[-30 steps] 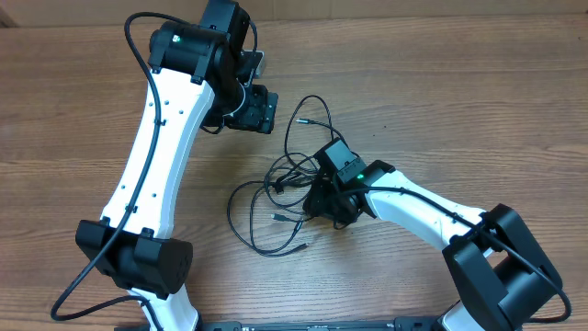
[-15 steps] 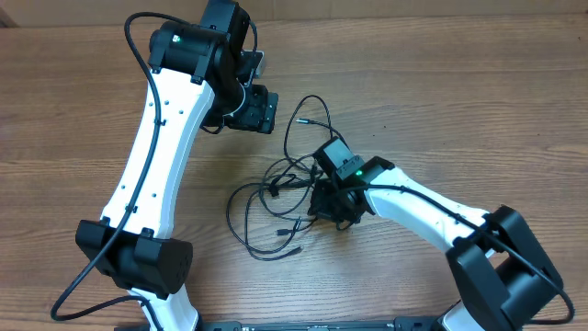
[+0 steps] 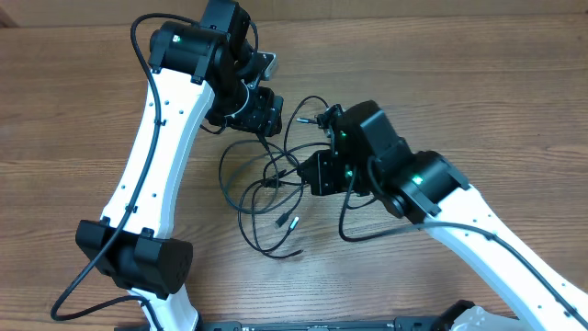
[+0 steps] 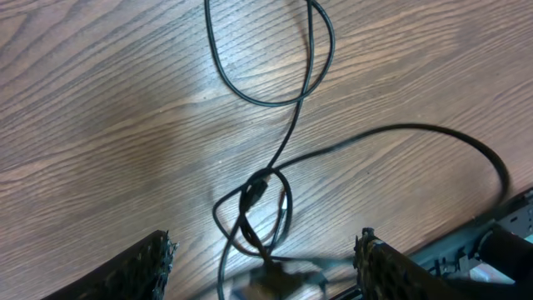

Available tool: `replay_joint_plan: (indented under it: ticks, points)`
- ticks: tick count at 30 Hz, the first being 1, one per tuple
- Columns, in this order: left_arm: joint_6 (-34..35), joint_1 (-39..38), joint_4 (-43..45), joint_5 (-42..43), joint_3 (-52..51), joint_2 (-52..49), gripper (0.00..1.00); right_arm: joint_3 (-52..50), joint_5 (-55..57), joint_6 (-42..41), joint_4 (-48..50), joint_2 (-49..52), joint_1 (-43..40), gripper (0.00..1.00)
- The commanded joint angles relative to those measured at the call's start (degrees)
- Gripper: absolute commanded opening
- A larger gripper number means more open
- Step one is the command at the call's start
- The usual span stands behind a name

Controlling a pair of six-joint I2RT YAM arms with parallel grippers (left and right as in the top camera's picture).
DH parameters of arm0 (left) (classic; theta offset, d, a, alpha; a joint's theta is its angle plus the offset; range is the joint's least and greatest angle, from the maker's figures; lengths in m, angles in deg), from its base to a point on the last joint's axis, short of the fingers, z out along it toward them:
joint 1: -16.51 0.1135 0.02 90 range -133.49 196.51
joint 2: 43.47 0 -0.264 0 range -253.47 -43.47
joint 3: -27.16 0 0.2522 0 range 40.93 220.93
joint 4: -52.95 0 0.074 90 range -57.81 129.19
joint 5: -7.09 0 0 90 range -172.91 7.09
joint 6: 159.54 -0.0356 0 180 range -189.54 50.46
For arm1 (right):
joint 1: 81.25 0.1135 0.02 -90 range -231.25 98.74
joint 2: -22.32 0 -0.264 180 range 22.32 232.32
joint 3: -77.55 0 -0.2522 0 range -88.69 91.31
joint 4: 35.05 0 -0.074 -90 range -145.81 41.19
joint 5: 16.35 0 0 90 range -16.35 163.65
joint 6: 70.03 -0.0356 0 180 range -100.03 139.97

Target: Untangle cables

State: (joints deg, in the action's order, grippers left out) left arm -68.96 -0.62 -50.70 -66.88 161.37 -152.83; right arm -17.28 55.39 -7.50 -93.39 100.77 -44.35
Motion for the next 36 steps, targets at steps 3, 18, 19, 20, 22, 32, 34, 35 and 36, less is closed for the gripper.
replay_joint_plan:
  ticks: [3, 18, 19, 20, 22, 32, 34, 35, 36]
  points:
    - [-1.7, 0.2, 0.2, 1.6, 0.0, 0.0, 0.74, 1.1, -1.2, 2.5, 1.0, -4.4, 0.2, 0.04]
    - [-1.9, 0.2, 0.2, 2.0, 0.0, 0.0, 0.76, 1.1, -12.9, 12.2, 3.2, -6.8, 0.2, 0.04]
    - [-1.9, 0.2, 0.3, 2.0, 0.0, 0.0, 0.76, 1.1, -14.0, 12.9, 3.4, -6.8, 0.2, 0.04]
    - [-1.9, 0.2, 0.4, 2.1, 0.0, 0.0, 0.76, 1.1, -15.4, 13.0, 3.9, -6.8, 0.2, 0.04]
    - [-1.9, 0.2, 0.3, 2.1, 0.0, 0.0, 0.76, 1.1, -16.7, 13.0, 4.6, -6.8, 0.2, 0.04]
    - [-5.8, 0.1, -0.2, 6.9, 0.0, 0.0, 0.73, 1.1, -18.9, 13.2, 7.1, -6.8, 0.2, 0.04]
    - [-5.7, 0.1, -0.2, 6.7, 0.0, 0.0, 0.73, 1.1, -16.8, 13.1, 6.6, -6.8, 0.1, 0.19]
    - [-5.4, 0.1, -0.2, 6.3, 0.0, 0.0, 0.73, 1.1, -14.4, 12.4, 5.8, -6.8, 0.1, 0.26]
    - [-4.9, 0.1, -0.2, 5.8, 0.0, 0.0, 0.73, 1.1, -12.5, 11.9, 4.9, -6.8, 0.1, 0.27]
